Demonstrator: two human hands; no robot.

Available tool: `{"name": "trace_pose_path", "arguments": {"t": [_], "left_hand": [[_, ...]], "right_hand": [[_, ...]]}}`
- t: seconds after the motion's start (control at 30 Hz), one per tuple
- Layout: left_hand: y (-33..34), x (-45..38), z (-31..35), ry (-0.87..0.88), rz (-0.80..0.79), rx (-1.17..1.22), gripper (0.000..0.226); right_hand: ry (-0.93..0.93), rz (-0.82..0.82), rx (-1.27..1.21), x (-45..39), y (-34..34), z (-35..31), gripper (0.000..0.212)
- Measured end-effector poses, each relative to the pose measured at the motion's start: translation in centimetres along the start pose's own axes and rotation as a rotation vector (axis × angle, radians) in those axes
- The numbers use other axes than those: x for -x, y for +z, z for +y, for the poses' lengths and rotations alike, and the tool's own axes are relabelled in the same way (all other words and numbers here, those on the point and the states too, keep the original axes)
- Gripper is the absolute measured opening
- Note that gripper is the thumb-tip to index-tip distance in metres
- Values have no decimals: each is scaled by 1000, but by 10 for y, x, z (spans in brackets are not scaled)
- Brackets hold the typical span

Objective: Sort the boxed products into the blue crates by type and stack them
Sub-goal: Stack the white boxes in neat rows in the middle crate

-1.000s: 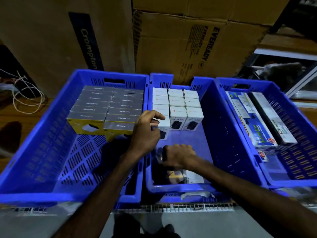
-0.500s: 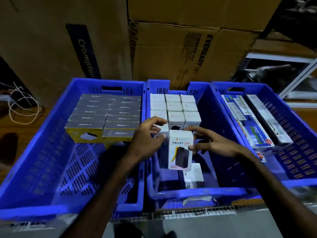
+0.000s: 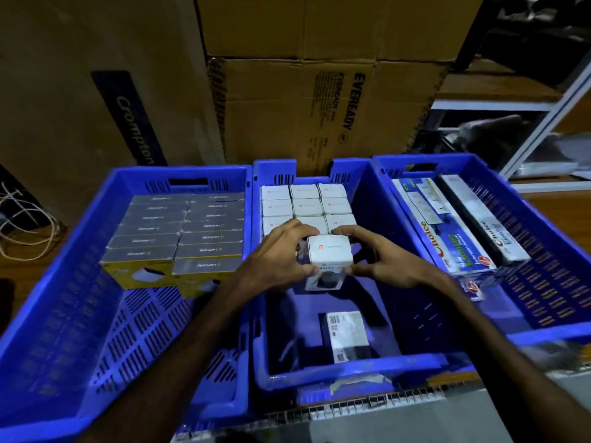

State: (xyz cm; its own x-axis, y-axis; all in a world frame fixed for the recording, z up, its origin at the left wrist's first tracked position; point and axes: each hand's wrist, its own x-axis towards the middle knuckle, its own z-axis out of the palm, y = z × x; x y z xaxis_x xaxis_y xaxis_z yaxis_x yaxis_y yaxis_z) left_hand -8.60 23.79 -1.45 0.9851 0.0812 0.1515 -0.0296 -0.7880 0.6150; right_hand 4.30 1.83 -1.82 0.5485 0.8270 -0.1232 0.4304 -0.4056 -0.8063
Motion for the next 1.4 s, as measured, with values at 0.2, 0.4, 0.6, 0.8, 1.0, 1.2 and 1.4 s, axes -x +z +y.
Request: {"name": "trace_pose_path", "arguments": {"t": [0.2, 0.4, 0.6, 0.8, 1.0, 1.2, 1.4], "left_hand": [[14, -27, -4, -8, -29, -213, 62], [23, -49, -15, -72, -55, -430, 64], [35, -60, -25, -181, -100, -651, 57], [41, -60, -30, -223, -86, -670, 71], [39, -57, -28, -253, -144, -681, 87], [37, -55, -25, -247, -170, -665, 103], [34, -47, -15, -162, -12, -593, 92]], "right_hand": [[65, 106, 332, -22, 5, 10, 69], [161, 141, 361, -49, 15, 14, 59], [222, 237, 323, -59, 38, 22, 55], [329, 268, 404, -57, 50, 32, 35], [420, -41, 498, -34, 29, 27, 45], [613, -312, 678, 14, 43, 1, 94], [683, -393, 707, 13, 78, -5, 95]]}}
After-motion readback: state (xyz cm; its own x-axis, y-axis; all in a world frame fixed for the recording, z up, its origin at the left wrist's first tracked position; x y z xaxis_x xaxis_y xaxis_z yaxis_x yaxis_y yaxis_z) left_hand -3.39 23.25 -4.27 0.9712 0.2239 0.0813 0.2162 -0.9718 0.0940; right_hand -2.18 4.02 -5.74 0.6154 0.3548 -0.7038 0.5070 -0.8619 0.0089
